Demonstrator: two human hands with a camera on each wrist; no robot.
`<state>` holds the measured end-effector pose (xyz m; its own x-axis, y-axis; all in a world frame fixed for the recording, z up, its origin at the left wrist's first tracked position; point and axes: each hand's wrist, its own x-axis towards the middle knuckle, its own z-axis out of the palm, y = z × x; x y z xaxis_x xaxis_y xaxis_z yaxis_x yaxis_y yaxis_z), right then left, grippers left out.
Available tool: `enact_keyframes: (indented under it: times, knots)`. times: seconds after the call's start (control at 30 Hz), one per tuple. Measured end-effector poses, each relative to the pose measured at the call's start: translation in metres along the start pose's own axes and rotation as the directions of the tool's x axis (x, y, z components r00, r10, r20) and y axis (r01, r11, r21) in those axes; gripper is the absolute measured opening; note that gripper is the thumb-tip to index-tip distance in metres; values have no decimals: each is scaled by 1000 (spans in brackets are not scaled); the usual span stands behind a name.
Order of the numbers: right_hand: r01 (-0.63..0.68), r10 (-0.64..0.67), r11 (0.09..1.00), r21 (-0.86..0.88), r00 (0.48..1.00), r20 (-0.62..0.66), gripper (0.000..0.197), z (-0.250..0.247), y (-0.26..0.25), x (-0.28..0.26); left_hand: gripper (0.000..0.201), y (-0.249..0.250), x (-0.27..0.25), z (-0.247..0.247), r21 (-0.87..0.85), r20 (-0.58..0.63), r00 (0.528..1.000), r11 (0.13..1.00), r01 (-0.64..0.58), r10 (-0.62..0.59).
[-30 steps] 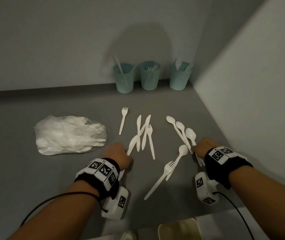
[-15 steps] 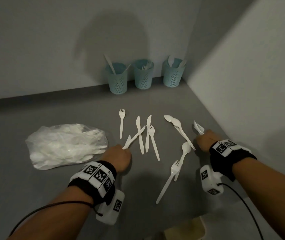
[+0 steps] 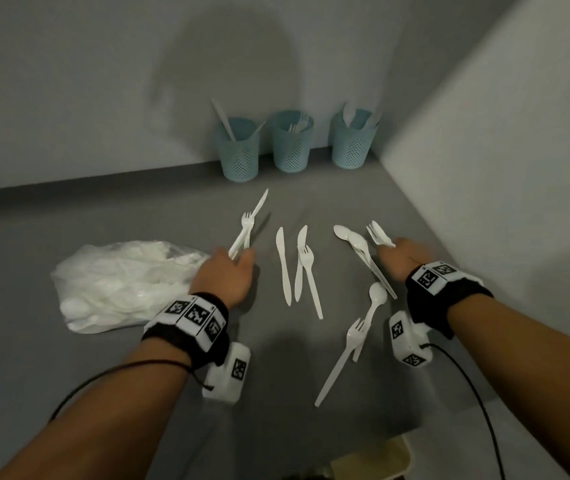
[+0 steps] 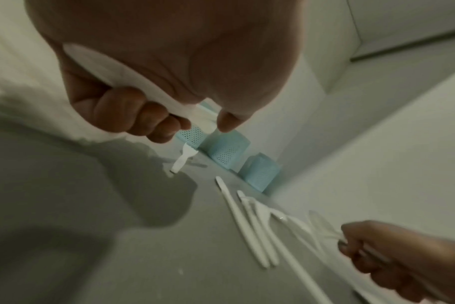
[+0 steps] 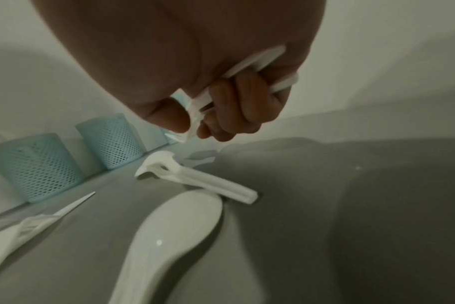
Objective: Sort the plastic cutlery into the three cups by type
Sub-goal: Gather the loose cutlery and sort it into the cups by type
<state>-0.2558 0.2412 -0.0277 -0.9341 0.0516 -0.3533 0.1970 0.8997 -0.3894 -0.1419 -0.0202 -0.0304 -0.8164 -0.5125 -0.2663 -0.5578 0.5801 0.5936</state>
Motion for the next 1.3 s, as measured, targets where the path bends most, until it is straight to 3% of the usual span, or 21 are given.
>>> enact_keyframes:
  times: [0.1,0.27,0.47,0.6,0.77,0.97,1.07,1.2,1.23,1.3]
  knots:
    - [25,-30,995,92,998,53,36,6,-6,1,63,7,19,9,88,-25,1000,996,20,-18]
    - [101,-91,992,-82,989,119,33,6,-14,22,79,14,33,20,255,-7,998,965,60,-60]
    - [184,-159,957,-226,979,124,29,6,-16,25,37,24,42,19,455,97,995,890,-19,-28]
    - [247,-218,934,-260,966,137,36,5,-17,22,31,22,42,16,518,85,996,855,-28,-19]
    - [187,-183,943,-274,982,38,24,1,-20,29,23,26,42,10,450,84,996,893,-7,-34]
    - [277,-277,961,-25,961,-9,32,-7,-12,12,29,27,38,10,241,37,997,968,-69,62]
    - [274,-274,956,101,962,-21,35,-3,-1,-15,32,25,28,9,205,61,996,975,-80,69]
    - [272,-262,935,230,962,-72,18,11,10,-68,36,24,13,13,184,140,990,983,-28,2]
    - [247,-239,933,262,969,-64,19,14,11,-84,35,23,9,13,162,157,988,986,-28,2]
    - [171,-175,938,301,985,-13,40,20,13,-110,42,22,7,21,115,146,989,993,-3,-14]
